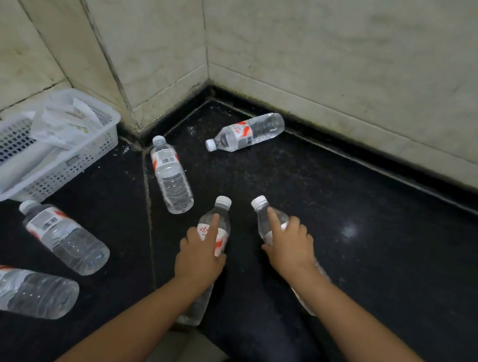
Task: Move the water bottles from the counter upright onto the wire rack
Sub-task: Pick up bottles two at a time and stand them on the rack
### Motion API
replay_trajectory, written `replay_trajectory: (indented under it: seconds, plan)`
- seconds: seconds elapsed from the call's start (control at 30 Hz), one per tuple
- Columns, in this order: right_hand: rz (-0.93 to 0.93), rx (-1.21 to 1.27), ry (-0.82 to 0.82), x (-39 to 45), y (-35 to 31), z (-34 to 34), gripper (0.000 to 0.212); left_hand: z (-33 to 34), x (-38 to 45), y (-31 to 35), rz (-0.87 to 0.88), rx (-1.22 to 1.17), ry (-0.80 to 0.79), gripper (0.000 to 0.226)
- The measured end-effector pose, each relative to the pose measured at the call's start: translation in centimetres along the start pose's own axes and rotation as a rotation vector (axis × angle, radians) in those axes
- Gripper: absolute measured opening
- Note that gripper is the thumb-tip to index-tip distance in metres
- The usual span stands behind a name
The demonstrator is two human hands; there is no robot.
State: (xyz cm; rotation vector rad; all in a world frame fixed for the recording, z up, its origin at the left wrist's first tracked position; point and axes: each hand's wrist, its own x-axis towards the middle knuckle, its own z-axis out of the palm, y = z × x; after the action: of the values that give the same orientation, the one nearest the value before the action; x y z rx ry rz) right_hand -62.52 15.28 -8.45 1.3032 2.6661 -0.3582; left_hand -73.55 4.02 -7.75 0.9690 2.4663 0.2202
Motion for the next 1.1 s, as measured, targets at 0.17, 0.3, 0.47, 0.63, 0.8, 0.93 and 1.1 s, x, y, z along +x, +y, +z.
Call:
replay_trajectory:
  seconds: [0.17,0.3,0.47,0.63,0.8,0.93,1.1]
  plan:
    - [0.217,0.106,0.128,-1.5,5.7,-2.5,0.075,0.2,1.3,7.0,0.298,0.083,0.028,0.078]
    - [0.399,0.143,0.207,-4.2,11.6,-4.6,0.074,0.6,1.1,14.2,0.474,0.112,0.032,0.078]
    - [0.6,0.189,0.338,-9.8,19.6,-7.5,0.074,2.0,-2.5,23.0,0.67,0.12,0.023,0.075]
    - [0.744,0.243,0.491,-17.4,28.2,-9.8,0.071,5.5,-9.0,31.4,0.848,0.136,0.026,0.078]
    - [0.789,0.267,0.652,-26.5,38.1,-11.8,0.072,10.7,-18.2,40.8,0.951,0.118,0.07,0.077]
    - [0.779,0.231,0.754,-34.6,45.9,-13.6,0.073,14.7,-26.6,48.6,1.015,0.04,0.095,0.078]
    - [0.806,0.191,0.845,-43.5,53.9,-16.0,0.073,17.9,-35.5,57.6,1.144,-0.018,0.154,0.076]
